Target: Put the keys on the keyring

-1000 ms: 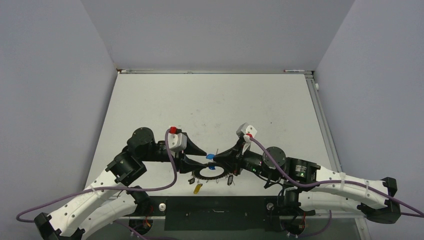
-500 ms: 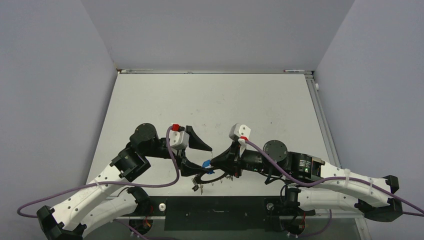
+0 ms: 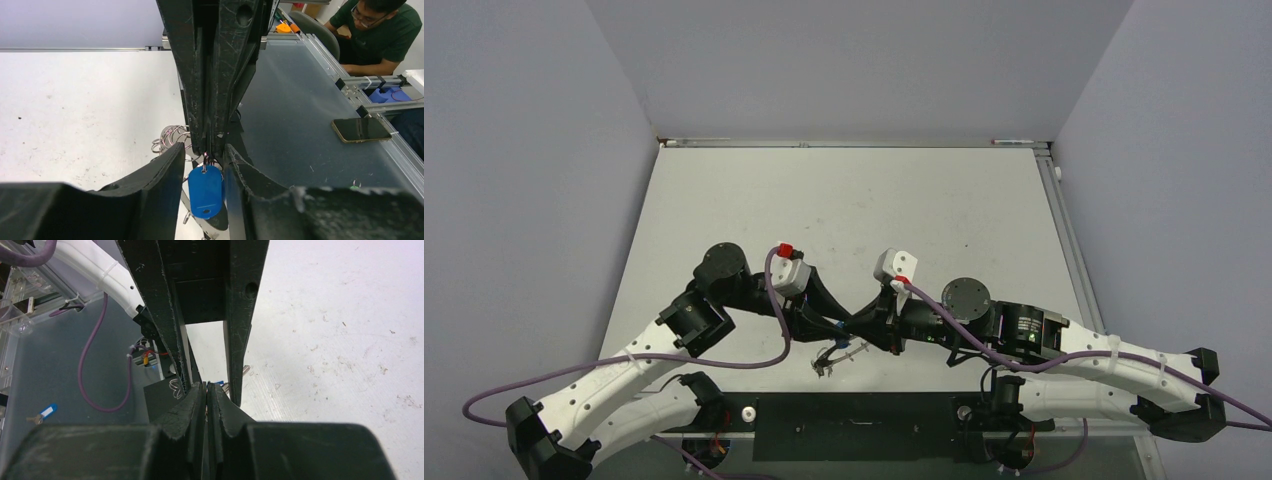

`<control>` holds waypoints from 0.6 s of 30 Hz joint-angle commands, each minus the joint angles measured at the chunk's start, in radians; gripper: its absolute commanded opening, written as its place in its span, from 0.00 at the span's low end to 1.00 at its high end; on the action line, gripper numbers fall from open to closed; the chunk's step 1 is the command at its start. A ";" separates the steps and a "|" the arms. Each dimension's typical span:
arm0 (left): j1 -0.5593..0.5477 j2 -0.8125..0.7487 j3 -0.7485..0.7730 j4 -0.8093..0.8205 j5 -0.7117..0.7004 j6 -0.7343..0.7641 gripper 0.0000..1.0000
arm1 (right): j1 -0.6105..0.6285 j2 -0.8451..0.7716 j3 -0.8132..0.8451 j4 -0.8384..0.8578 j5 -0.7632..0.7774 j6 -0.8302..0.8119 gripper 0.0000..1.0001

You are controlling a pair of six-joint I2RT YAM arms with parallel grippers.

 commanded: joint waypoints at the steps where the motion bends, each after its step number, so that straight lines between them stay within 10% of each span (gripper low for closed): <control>1: 0.000 0.007 -0.011 0.078 0.010 -0.023 0.32 | 0.010 -0.023 0.070 0.067 -0.008 -0.012 0.05; 6: -0.001 0.018 -0.009 0.094 0.022 -0.047 0.00 | 0.010 -0.015 0.079 0.067 -0.005 -0.016 0.05; 10: -0.001 0.013 -0.003 0.074 -0.002 -0.038 0.00 | 0.009 -0.020 0.078 0.077 0.012 -0.013 0.05; 18: 0.030 -0.061 -0.031 0.133 -0.078 -0.056 0.00 | 0.010 -0.097 0.101 -0.004 0.174 -0.022 0.60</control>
